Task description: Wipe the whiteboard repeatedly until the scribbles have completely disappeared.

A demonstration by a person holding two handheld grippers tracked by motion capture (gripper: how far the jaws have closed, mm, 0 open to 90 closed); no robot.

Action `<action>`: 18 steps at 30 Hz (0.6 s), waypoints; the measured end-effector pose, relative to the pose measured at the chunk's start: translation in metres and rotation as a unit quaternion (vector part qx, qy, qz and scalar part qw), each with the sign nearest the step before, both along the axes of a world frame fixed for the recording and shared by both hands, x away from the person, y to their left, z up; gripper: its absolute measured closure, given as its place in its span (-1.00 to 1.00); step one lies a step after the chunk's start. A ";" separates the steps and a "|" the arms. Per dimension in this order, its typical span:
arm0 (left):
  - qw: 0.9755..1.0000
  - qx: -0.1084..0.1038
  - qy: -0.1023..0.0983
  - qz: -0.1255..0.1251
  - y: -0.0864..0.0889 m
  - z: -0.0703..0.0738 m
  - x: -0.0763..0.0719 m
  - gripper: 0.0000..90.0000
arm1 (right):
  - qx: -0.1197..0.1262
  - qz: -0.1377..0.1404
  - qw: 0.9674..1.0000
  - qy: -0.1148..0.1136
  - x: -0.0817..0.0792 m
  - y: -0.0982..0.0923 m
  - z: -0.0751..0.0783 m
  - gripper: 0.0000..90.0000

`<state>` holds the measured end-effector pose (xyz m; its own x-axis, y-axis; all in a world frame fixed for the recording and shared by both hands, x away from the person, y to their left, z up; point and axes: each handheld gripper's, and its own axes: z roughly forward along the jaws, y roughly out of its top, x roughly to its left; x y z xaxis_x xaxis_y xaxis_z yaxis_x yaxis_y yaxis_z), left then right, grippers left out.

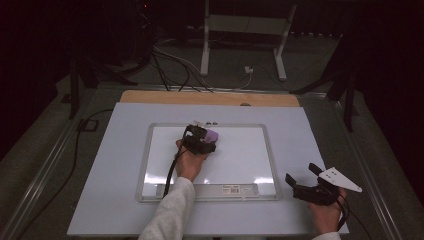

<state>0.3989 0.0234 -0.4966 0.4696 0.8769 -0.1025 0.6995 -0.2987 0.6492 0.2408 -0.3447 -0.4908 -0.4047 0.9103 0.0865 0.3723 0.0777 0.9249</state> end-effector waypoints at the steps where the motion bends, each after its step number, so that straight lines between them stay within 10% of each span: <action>1: 1.000 -0.001 0.002 -0.011 -0.002 0.000 -0.001 -0.06 | 0.000 0.000 1.000 0.000 0.000 0.000 0.000 -1.00; 5: 1.000 0.009 -0.003 -0.012 0.002 0.001 0.000 -0.06 | 0.000 -0.001 1.000 0.000 0.000 0.000 0.000 -1.00; 18: 0.993 0.058 -0.006 0.104 0.055 0.004 0.017 -0.06 | 0.001 -0.002 1.000 0.000 -0.001 -0.001 0.000 -1.00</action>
